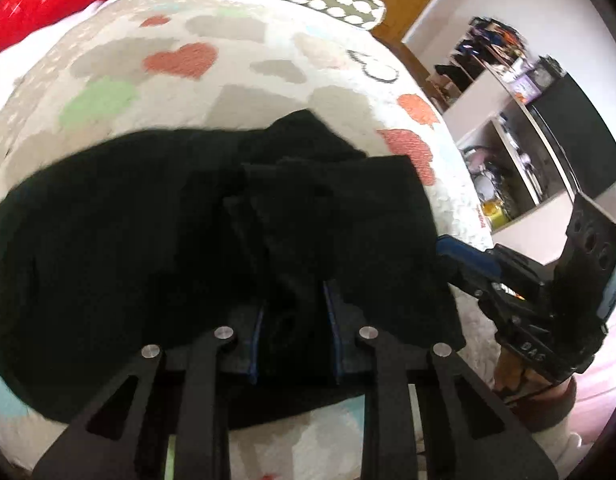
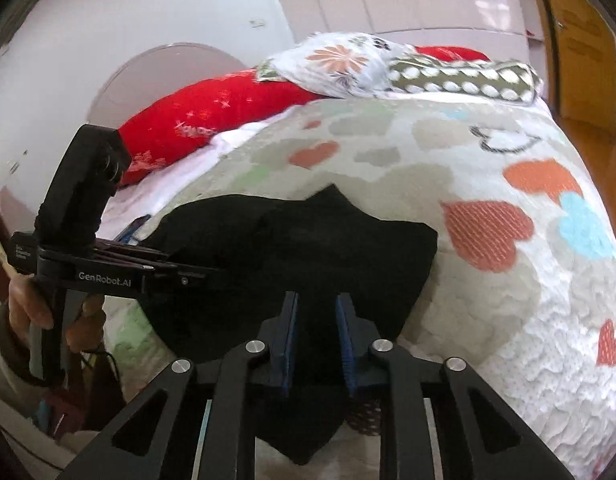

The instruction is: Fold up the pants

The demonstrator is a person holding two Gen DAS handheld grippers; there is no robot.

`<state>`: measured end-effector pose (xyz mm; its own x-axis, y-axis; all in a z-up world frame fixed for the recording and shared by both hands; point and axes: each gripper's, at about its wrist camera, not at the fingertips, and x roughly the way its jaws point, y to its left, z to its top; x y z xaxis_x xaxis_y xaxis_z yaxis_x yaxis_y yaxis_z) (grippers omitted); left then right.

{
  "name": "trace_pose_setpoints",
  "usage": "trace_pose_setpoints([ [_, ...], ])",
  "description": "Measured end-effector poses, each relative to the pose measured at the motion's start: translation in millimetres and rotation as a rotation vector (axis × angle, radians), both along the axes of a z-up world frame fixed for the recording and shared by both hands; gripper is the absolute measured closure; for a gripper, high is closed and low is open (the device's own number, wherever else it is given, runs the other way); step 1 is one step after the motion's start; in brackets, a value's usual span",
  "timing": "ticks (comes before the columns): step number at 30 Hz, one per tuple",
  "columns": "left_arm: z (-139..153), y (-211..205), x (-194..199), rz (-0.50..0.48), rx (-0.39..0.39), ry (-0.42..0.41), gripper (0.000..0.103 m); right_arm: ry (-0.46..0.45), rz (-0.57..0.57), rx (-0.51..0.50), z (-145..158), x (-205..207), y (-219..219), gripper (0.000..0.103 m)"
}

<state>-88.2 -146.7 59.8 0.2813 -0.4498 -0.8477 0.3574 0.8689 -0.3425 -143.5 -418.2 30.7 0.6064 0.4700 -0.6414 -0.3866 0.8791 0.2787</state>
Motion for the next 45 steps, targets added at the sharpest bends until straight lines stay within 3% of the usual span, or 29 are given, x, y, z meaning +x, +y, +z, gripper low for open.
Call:
trace_pose_setpoints([
  [3, -12, -2, 1, 0.003, 0.018, 0.004, 0.074, 0.042, 0.006, -0.034, -17, 8, 9, 0.082],
  [6, -12, 3, 2, 0.033, -0.013, 0.013, 0.058, 0.073, -0.009, -0.054, -28, 13, 13, 0.082],
  [8, 0, 9, 0, 0.064, 0.016, -0.046, 0.042, 0.067, -0.014, -0.060, -25, 12, 12, 0.083],
  [12, 26, 21, -4, 0.094, 0.000, -0.129, 0.034, 0.040, -0.030, -0.054, -12, 11, 7, 0.081],
  [15, 29, 15, -5, 0.084, 0.011, -0.151, 0.033, 0.022, -0.041, -0.045, -7, 19, 8, 0.073],
  [23, -12, -5, -2, 0.109, 0.111, -0.108, 0.033, 0.050, -0.034, -0.095, -19, 63, 29, 0.073],
  [28, -18, -1, -2, 0.111, 0.102, -0.102, 0.033, 0.070, -0.064, -0.080, -32, 81, 27, 0.075],
  [33, 2, 6, -8, 0.116, 0.081, -0.140, 0.033, 0.051, -0.056, -0.118, -10, 57, 23, 0.072],
  [36, 0, 8, -4, 0.128, 0.094, -0.143, 0.033, 0.023, -0.017, -0.124, 1, 29, 24, 0.054],
  [37, -5, 8, -3, 0.133, 0.101, -0.129, 0.033, 0.019, -0.002, -0.133, 2, 18, 25, 0.053],
  [42, -20, 7, -5, 0.143, 0.105, -0.130, 0.029, 0.043, 0.020, -0.246, -26, -16, 35, 0.053],
  [45, -17, 5, -8, 0.139, 0.123, -0.139, 0.029, 0.036, 0.006, -0.240, -33, -21, 33, 0.053],
])
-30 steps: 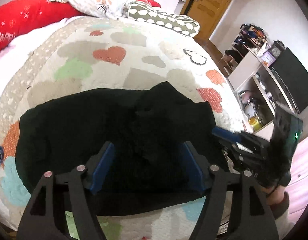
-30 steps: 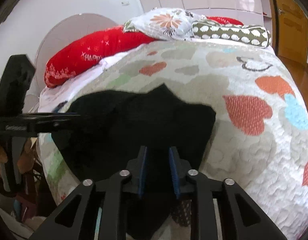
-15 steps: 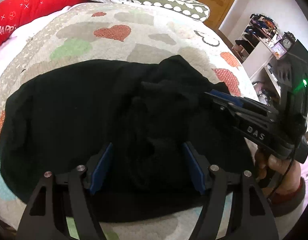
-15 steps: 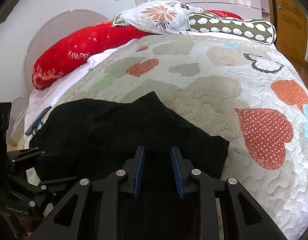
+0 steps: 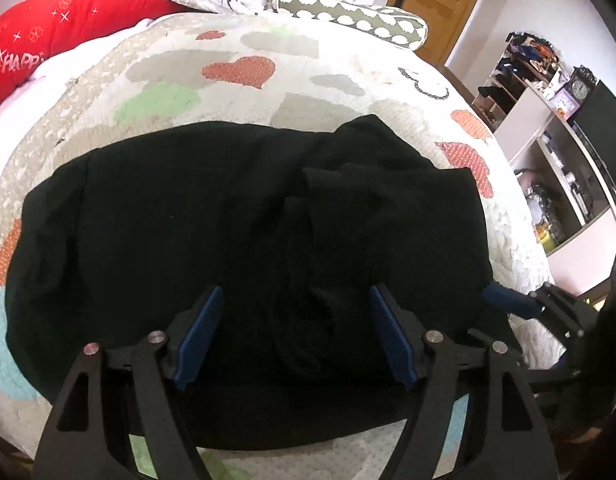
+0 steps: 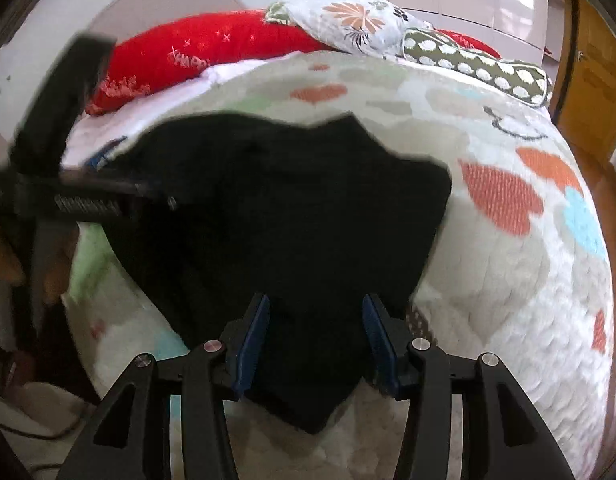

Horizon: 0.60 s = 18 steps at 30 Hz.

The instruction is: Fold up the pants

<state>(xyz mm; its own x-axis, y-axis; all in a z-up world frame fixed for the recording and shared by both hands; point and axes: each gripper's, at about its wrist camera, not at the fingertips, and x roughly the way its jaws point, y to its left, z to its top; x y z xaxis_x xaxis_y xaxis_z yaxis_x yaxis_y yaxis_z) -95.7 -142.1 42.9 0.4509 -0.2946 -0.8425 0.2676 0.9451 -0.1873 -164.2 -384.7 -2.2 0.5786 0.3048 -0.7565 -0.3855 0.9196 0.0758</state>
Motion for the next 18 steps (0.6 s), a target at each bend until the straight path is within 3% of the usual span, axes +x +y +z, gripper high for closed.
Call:
trace_pose_setpoints([
  [8, 13, 13, -7, 0.026, -0.018, -0.009, 0.029, -0.042, 0.004, 0.017, 34, 20, 8, 0.053],
  [12, 19, 20, -13, 0.040, -0.003, -0.031, 0.029, -0.022, 0.006, 0.072, 30, 43, 18, 0.053],
  [18, 24, 34, -19, 0.068, 0.002, -0.031, 0.029, 0.056, 0.024, 0.059, 4, 78, 39, 0.048],
])
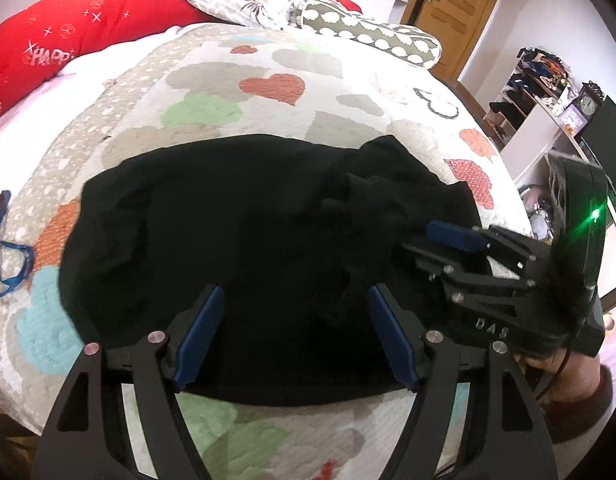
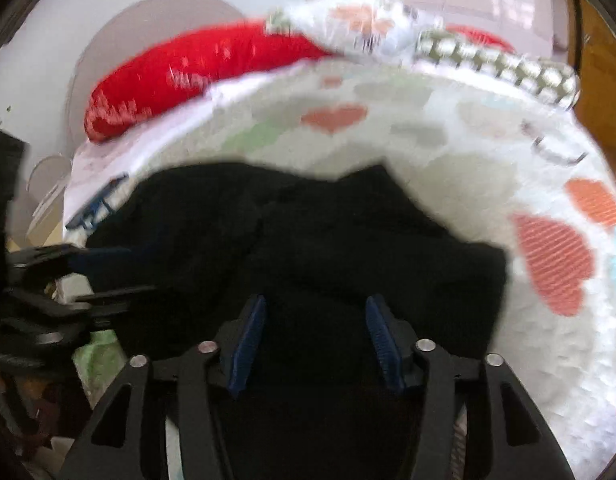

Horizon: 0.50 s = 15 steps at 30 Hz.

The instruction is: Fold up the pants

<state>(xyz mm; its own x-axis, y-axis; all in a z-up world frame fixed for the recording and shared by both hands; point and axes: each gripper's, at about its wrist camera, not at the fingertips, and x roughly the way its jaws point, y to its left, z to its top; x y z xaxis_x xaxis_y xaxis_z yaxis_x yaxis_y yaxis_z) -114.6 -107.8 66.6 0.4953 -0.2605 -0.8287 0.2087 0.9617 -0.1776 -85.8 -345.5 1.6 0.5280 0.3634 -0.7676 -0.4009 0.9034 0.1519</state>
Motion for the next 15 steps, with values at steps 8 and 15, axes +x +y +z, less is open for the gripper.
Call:
trace_pose_setpoints([
  [8, 5, 23, -5, 0.054, -0.013, -0.006, 0.029, -0.049, 0.026, 0.001, 26, -4, 9, 0.047],
  [15, 3, 38, -8, 0.081, -0.040, 0.001, 0.025, -0.009, 0.052, -0.017, 10, 2, 24, 0.042],
])
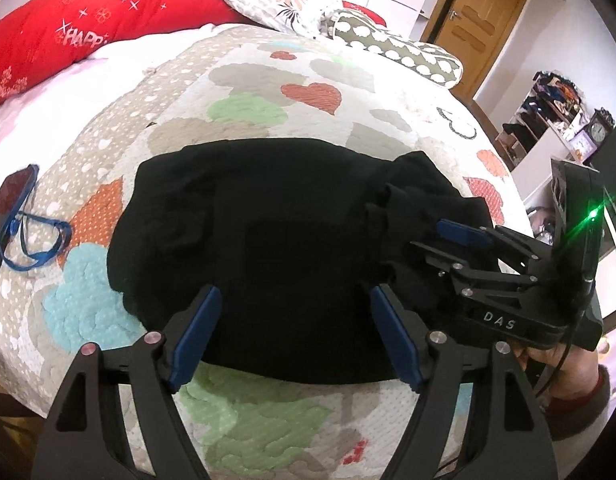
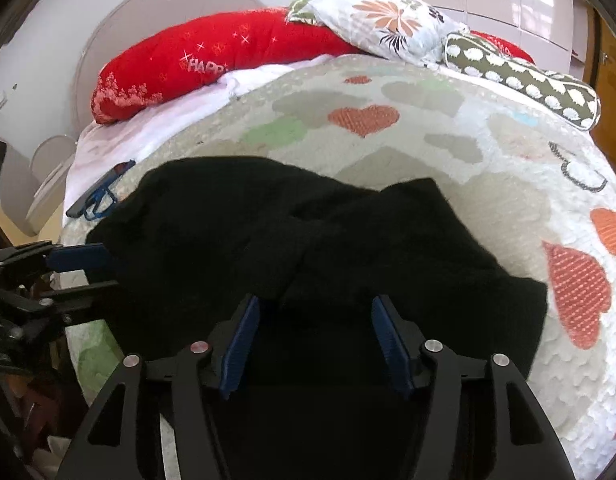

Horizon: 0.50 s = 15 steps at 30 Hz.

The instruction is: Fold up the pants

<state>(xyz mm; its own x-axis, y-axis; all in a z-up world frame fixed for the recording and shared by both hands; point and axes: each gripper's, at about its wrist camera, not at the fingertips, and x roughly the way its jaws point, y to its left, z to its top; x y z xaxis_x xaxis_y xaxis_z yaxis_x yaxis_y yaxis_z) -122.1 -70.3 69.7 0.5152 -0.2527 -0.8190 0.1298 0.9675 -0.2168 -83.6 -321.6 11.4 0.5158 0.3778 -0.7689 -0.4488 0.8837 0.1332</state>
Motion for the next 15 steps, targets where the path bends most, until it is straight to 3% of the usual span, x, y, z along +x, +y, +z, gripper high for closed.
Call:
trace_pose_setpoints([
  [8, -5, 13, 1, 0.027, -0.032, 0.020, 0.024, -0.043, 0.007, 0.008, 21, -6, -1, 0.042],
  [15, -3, 9, 1, 0.017, -0.034, 0.019, 0.024, 0.001, 0.026, -0.011, 2, -1, 9, 0.041],
])
